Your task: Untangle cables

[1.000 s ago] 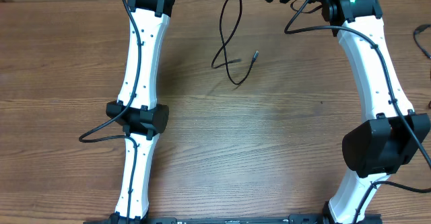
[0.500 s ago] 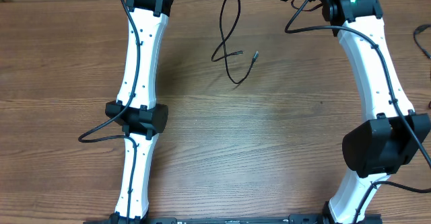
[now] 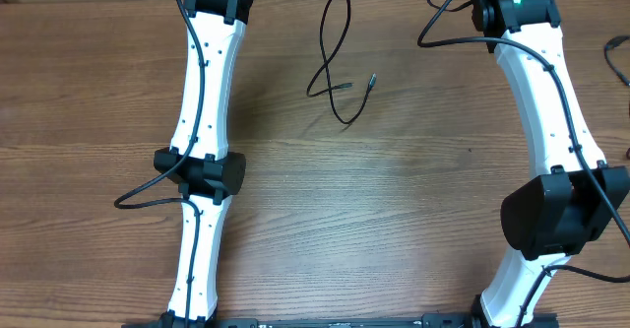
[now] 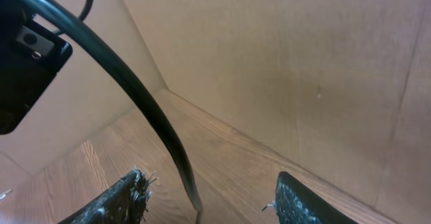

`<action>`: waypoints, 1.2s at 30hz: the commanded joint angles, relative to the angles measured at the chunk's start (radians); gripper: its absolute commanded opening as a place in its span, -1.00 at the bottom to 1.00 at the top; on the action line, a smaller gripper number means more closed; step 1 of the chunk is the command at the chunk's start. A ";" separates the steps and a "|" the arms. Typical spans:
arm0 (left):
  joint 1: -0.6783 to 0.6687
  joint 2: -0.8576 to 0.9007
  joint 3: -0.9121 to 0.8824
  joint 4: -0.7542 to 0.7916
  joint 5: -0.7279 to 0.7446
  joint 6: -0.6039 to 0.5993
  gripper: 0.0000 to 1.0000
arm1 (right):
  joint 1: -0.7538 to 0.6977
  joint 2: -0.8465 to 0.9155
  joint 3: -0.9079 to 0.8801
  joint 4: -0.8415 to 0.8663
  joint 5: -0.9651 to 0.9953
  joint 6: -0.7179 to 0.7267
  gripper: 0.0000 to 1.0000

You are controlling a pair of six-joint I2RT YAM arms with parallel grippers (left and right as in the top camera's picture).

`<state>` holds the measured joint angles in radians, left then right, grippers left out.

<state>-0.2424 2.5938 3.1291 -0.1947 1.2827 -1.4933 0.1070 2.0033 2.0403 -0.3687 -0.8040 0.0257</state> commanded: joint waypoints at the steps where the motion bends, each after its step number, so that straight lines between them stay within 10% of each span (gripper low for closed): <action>1: -0.014 -0.020 0.013 0.004 0.014 -0.014 -0.92 | 0.019 -0.038 0.023 0.021 0.023 -0.001 0.19; 7: -0.023 -0.020 0.013 0.004 0.016 -0.014 -0.92 | 0.030 -0.038 0.023 0.050 0.045 -0.001 -0.02; 9: -0.023 -0.020 0.013 0.004 0.019 -0.014 -0.91 | 0.030 -0.038 0.023 0.054 0.055 -0.001 -0.90; 14: -0.023 -0.021 0.013 0.027 0.015 0.105 -0.91 | 0.023 -0.043 0.024 0.045 0.086 0.000 -0.92; 15: -0.023 -0.021 0.013 0.026 0.009 0.168 -0.52 | 0.018 -0.050 0.024 0.032 0.105 0.000 -0.92; 16: -0.023 -0.021 0.013 0.026 -0.003 0.227 0.28 | 0.014 -0.057 0.024 0.020 0.126 0.000 -0.92; 18: -0.023 -0.021 0.013 0.001 -0.050 0.361 1.00 | 0.000 -0.079 0.024 -0.017 0.181 -0.001 -0.92; 22: -0.019 -0.021 0.013 -0.193 -0.320 0.655 1.00 | -0.026 -0.124 0.024 -0.077 0.267 -0.001 -0.92; 28: -0.049 -0.021 0.013 -0.551 -1.141 0.934 1.00 | -0.064 -0.161 0.025 -0.181 0.502 -0.001 -0.92; 36: -0.106 -0.027 0.013 -0.811 -1.524 1.133 1.00 | -0.183 -0.166 0.210 -0.397 0.836 -0.128 -0.93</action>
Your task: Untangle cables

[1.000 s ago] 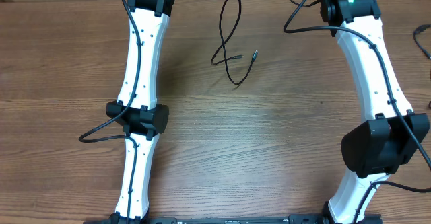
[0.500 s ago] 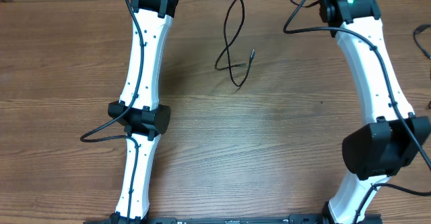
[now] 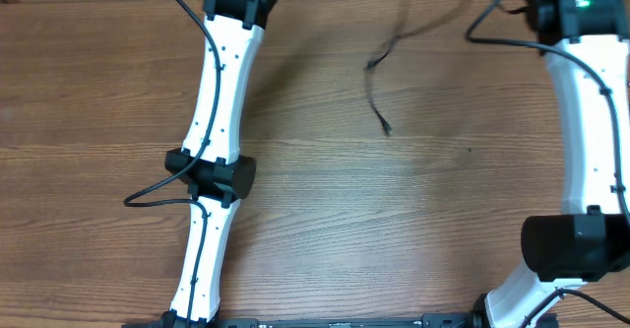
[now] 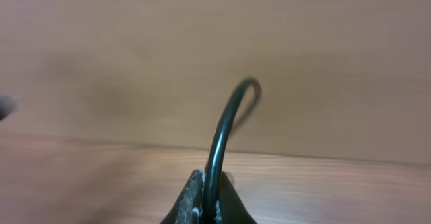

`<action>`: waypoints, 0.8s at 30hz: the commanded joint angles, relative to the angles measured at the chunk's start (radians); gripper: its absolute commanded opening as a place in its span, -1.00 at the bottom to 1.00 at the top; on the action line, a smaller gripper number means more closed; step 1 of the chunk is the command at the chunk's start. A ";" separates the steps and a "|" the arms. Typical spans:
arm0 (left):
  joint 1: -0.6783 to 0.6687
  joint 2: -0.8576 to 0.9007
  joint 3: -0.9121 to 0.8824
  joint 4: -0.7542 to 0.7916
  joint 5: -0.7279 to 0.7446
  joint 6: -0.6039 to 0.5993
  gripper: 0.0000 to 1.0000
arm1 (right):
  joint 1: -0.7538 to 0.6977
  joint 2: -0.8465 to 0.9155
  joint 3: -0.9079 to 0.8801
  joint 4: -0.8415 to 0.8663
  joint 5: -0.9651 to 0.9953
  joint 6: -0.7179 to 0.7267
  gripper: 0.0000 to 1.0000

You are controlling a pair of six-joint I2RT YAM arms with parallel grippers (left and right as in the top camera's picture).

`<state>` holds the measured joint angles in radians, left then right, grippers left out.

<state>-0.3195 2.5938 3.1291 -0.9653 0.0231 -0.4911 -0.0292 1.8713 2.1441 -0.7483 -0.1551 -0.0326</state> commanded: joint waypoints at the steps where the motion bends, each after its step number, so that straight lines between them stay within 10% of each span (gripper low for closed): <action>1: -0.035 -0.029 0.013 -0.077 -0.294 0.133 1.00 | -0.064 -0.034 0.142 -0.042 0.219 -0.087 -0.93; 14: -0.050 -0.064 0.013 -0.295 -0.293 0.132 1.00 | -0.333 -0.057 0.515 -0.186 0.409 -0.156 -0.93; 24: -0.050 -0.064 0.013 -0.443 -0.291 0.132 1.00 | -0.554 -0.072 0.399 -0.166 0.257 -0.146 -0.92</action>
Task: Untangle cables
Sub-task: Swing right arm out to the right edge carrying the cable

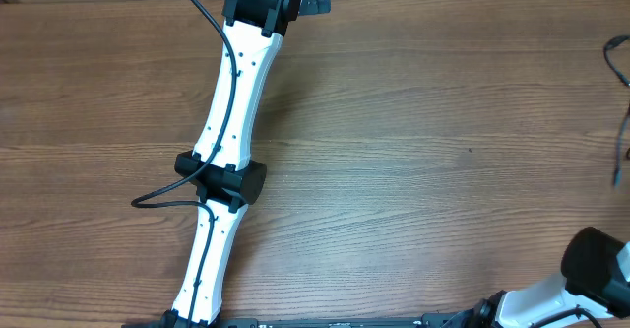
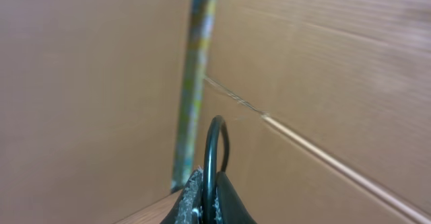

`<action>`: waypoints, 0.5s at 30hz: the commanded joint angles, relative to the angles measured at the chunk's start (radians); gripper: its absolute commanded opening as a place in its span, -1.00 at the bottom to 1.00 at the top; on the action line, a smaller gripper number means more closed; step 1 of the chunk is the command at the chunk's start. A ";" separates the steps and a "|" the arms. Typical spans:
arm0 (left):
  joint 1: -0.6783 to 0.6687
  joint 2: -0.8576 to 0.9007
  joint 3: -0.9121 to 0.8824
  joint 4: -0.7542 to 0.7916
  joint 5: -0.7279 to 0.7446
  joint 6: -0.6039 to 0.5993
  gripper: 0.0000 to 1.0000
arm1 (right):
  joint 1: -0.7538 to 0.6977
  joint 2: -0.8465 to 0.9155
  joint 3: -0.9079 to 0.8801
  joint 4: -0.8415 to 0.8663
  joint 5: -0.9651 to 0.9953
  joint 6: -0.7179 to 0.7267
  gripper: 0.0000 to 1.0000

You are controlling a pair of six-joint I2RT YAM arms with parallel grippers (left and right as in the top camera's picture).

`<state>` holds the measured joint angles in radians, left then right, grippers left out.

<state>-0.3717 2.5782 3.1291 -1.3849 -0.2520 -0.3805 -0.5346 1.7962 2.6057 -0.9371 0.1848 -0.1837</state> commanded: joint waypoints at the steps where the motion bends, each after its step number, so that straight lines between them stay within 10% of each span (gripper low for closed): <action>1: 0.002 -0.049 0.013 -0.040 -0.015 0.021 1.00 | -0.065 0.004 -0.096 0.046 -0.108 0.016 -0.92; 15: -0.019 -0.049 0.013 -0.129 0.062 0.015 1.00 | -0.088 0.065 -0.166 0.318 -0.288 0.063 -0.92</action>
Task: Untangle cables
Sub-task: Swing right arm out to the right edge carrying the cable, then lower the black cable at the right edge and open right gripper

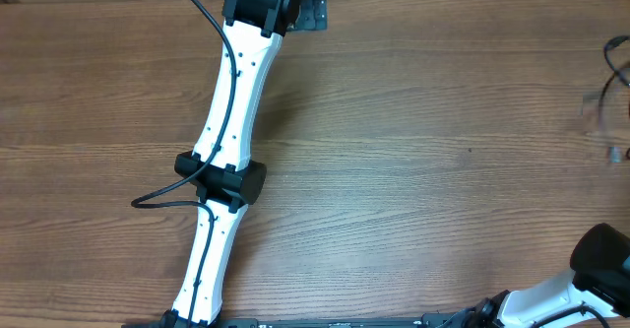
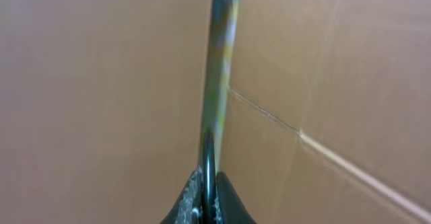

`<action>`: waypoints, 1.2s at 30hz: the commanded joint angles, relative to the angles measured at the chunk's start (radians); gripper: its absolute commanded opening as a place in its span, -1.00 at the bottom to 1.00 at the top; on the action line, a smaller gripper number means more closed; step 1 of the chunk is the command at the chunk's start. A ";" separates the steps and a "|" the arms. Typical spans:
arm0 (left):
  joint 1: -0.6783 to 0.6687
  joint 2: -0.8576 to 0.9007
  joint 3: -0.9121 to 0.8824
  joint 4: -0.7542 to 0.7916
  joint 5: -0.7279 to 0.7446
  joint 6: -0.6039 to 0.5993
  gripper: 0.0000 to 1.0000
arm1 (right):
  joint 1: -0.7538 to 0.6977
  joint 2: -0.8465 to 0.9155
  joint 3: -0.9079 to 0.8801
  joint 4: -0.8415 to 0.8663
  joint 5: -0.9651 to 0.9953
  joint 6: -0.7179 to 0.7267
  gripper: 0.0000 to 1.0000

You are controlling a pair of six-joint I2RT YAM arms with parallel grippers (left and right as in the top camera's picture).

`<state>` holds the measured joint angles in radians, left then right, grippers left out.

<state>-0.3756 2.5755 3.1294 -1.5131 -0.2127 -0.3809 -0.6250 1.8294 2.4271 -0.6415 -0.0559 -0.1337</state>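
Observation:
A black cable [image 2: 209,158] rises straight up from between the fingers of my right gripper [image 2: 208,181], which is shut on it. Behind it there is only brown cardboard wall. In the overhead view a bit of the cable [image 1: 618,56] shows at the table's right edge, with a blurred loose end [image 1: 614,154] hanging below it. The right gripper itself lies outside that view. My left gripper [image 1: 313,9] is at the table's far edge, left of centre, away from the cable. Its jaws are not readable from above.
The left arm [image 1: 231,111] stretches from the near edge to the far edge over the wooden table [image 1: 413,170]. The right arm's base [image 1: 602,264] sits at the near right corner. A blurred upright pole [image 2: 221,62] stands before the cardboard walls.
The cable above my right fingers showed a small loop and now runs straight up, in line with the pole. At the right edge the loose end sits higher. The left arm has barely shifted.
My right gripper was open around the cable at the table's back, its loops lying mid-table. Then it was shut on the cable, further right, with the cable drawn up. Later the gripper and cable were off the right edge, where they remain.

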 commanded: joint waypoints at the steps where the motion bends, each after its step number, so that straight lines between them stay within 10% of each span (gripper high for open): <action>1: -0.018 -0.046 0.013 -0.003 0.023 0.020 1.00 | 0.002 0.063 0.012 0.035 -0.060 0.013 -0.92; 34: -0.018 -0.046 0.012 -0.054 0.075 0.020 0.99 | 0.023 0.586 -0.093 -0.330 0.005 0.127 -0.92; 36: -0.018 -0.046 0.012 -0.053 0.075 0.020 1.00 | 0.023 0.586 -0.111 -0.331 -0.031 0.126 0.79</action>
<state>-0.3866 2.5748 3.1294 -1.5642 -0.1493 -0.3805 -0.6014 2.4088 2.3459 -0.9749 -0.0971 -0.0006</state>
